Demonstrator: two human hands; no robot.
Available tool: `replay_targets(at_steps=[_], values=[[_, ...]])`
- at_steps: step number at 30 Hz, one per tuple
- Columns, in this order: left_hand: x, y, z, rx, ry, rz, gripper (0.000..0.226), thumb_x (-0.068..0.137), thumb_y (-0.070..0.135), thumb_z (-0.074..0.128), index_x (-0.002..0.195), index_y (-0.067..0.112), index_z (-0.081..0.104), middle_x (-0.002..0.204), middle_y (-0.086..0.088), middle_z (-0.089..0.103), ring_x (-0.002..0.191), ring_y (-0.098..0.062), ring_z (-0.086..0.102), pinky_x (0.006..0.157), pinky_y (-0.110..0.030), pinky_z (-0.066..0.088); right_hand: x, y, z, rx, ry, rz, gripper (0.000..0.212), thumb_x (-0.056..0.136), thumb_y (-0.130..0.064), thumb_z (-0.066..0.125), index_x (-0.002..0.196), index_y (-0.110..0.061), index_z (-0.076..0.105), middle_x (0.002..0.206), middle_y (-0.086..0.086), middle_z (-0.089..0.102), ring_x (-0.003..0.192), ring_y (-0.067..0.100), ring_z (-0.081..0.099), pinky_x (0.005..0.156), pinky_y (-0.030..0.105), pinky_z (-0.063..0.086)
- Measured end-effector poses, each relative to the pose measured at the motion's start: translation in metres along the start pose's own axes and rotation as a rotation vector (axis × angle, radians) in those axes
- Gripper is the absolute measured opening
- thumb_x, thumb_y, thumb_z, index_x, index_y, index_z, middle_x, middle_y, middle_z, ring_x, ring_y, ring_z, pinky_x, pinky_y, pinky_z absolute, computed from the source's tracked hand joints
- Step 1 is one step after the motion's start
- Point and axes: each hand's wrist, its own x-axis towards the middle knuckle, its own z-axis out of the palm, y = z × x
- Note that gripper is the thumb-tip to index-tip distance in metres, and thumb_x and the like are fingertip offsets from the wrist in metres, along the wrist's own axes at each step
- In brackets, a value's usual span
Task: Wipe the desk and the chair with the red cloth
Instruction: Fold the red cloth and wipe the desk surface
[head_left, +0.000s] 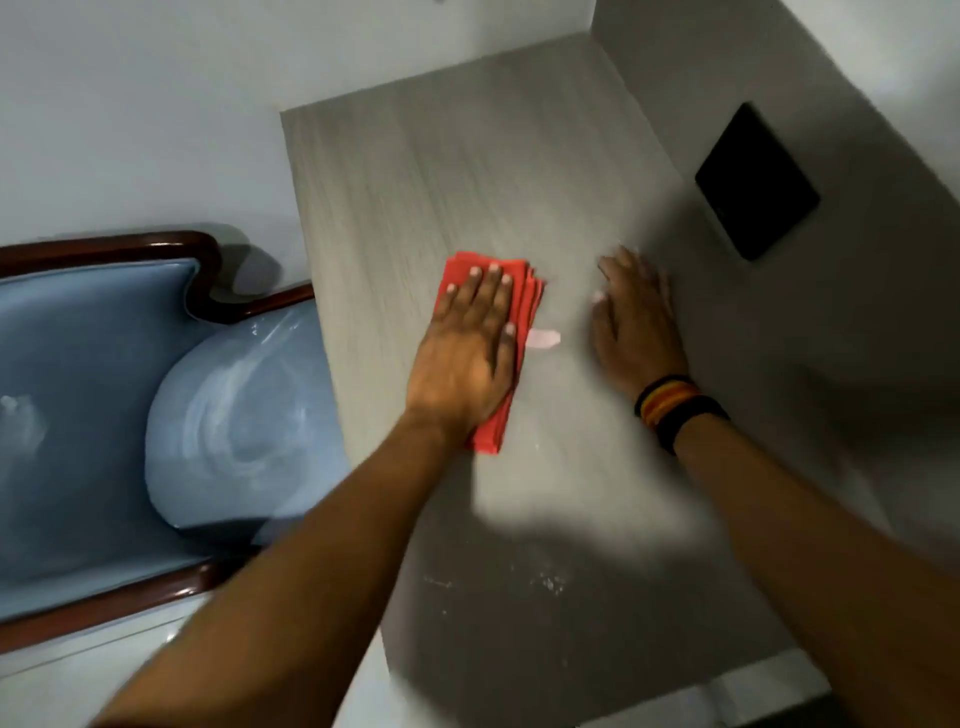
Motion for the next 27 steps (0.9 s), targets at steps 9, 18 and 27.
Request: replay_targets(at_steps=[9,18,27], values=[[-0.076,0.042,0.005,-0.004,0.011,-0.06,0.059,0.109,0.03,0.036,0.163,0.008,0.032,0.173,-0.01,0.026,0.163,-0.026,0.018,0.133,-0.045,0.014,-0.136,0.006,-0.008,-0.112,0.022,0.01,0.047,0.103,-0.009,0.042,0.149,-0.004,0.047,0.164,0.015,0.036,0.156,0.031,0.026,0.13,0.048,0.011],[-0.179,0.067,0.008,-0.021,-0.093,0.087,0.061,0.112,0.036,0.026,0.167,0.014,0.016,0.176,-0.004,0.012,0.165,-0.02,0.004,0.135,-0.044,0.006,-0.161,0.009,-0.013,-0.188,0.016,-0.014,0.047,0.105,-0.018,0.036,0.151,-0.01,0.043,0.164,0.011,0.036,0.156,0.028,0.026,0.128,0.048,0.016],[-0.128,0.054,0.01,0.027,-0.039,-0.014,0.06,0.112,0.033,0.027,0.167,0.013,0.019,0.176,-0.005,0.016,0.165,-0.019,0.009,0.135,-0.041,0.008,-0.157,0.018,-0.008,-0.107,0.074,-0.041,0.049,0.099,-0.018,0.039,0.147,-0.012,0.049,0.163,0.009,0.039,0.155,0.026,0.029,0.128,0.05,0.017]])
